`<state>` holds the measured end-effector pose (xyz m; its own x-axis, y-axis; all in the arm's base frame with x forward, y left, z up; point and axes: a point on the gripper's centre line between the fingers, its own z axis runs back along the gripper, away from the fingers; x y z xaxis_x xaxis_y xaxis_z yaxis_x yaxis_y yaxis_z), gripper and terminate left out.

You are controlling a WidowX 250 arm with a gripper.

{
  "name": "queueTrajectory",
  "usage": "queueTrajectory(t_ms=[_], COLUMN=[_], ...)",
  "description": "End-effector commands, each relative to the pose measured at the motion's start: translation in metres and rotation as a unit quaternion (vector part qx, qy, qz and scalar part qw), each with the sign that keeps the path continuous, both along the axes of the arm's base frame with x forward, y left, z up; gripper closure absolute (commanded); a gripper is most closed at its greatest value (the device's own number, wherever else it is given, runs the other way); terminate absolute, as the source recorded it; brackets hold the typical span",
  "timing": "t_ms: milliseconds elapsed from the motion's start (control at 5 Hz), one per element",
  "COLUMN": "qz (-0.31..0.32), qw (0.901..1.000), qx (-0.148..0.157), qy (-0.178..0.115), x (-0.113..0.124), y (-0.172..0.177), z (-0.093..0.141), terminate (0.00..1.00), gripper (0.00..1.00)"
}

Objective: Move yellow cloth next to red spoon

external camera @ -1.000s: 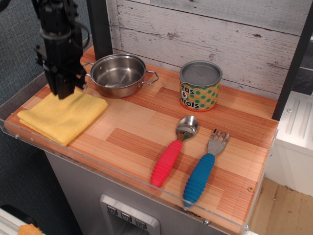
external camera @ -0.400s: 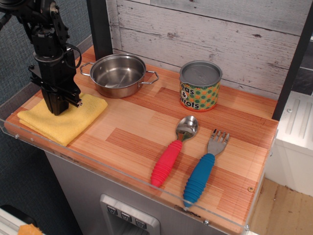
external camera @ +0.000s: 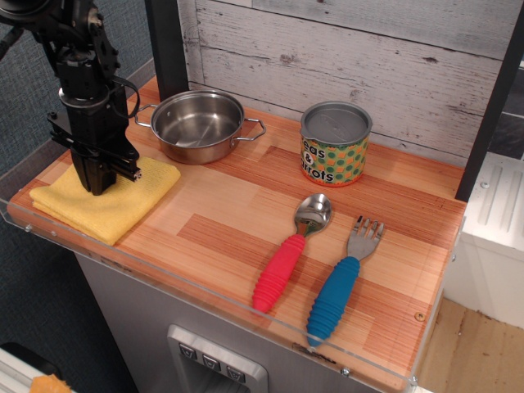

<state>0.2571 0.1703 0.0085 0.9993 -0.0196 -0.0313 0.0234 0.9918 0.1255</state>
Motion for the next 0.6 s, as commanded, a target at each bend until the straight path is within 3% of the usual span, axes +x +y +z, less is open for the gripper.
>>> queueTrajectory(t_ms=[0, 400], qz=[-0.001, -0.008], qw=[1.0000, 0.9997], qx=[-0.003, -0.019], qy=[-0.009, -0.012], x=[0.002, 0.003], y=[-0.019, -0.058], z=[0.002, 0.003], terminate=[0.00, 0.00], gripper=[1.00, 1.00])
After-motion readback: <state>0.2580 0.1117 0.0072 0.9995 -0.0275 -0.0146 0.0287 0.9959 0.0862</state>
